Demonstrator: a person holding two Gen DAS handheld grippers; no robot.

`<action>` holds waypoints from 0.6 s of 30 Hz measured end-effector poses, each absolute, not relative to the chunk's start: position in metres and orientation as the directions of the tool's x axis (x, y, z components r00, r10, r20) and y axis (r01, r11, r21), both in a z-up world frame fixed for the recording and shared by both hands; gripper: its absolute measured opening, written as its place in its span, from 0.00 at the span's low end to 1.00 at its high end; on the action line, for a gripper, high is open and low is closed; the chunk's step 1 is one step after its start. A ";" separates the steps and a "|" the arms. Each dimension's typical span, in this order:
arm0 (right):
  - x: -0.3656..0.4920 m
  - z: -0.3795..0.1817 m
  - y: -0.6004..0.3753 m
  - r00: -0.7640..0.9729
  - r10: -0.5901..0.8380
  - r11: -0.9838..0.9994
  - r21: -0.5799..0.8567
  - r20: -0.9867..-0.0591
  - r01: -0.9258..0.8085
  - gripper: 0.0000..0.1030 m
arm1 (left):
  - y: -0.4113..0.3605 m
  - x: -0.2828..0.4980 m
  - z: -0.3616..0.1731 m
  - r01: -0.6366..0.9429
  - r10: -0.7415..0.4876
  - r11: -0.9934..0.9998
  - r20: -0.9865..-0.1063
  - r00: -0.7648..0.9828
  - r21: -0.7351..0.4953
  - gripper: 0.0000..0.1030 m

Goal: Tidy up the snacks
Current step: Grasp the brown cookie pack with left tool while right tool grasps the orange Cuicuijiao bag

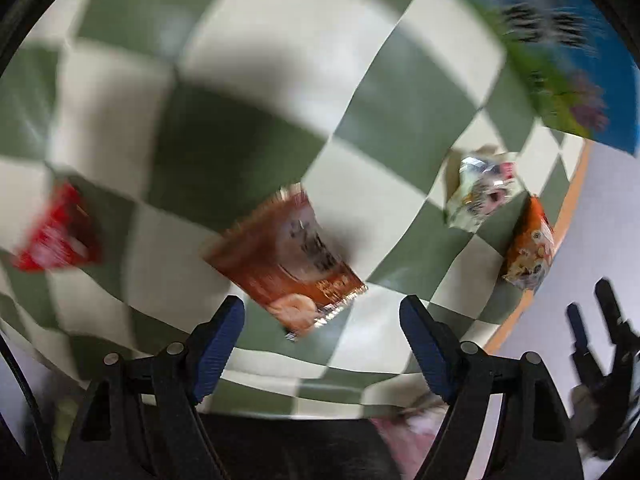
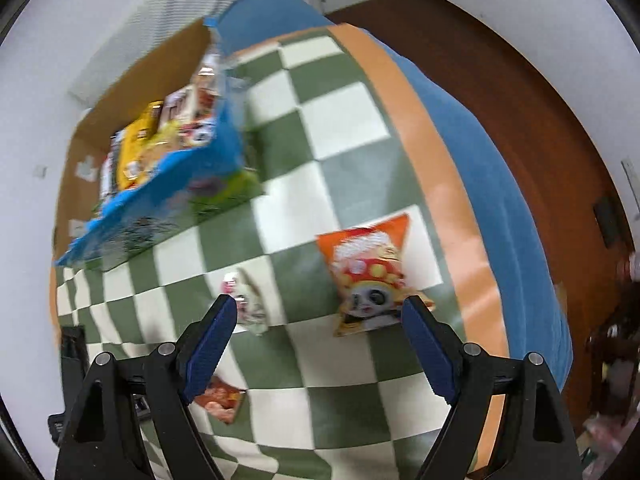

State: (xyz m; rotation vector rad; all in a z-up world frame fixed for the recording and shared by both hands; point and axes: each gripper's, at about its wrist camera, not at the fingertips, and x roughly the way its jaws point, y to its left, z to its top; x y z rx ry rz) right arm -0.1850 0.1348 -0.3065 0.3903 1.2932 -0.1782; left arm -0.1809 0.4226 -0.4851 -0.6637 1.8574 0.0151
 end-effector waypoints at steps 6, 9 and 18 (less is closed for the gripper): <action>-0.169 -0.341 0.118 0.220 0.040 0.926 0.119 -0.975 0.359 0.84 | 0.412 -0.179 -0.514 -0.514 -0.431 0.815 -0.872 -0.231 -0.267 0.69; -0.157 -0.360 0.116 0.179 0.020 0.938 0.080 -0.984 0.337 0.84 | 0.398 -0.172 -0.505 -0.410 -0.342 0.882 -0.915 -0.213 -0.234 0.63; -0.147 -0.394 0.140 0.102 -0.039 0.981 -0.018 -0.994 0.194 0.52 | 0.348 -0.155 -0.478 0.140 0.073 0.988 -0.997 -0.039 0.067 0.58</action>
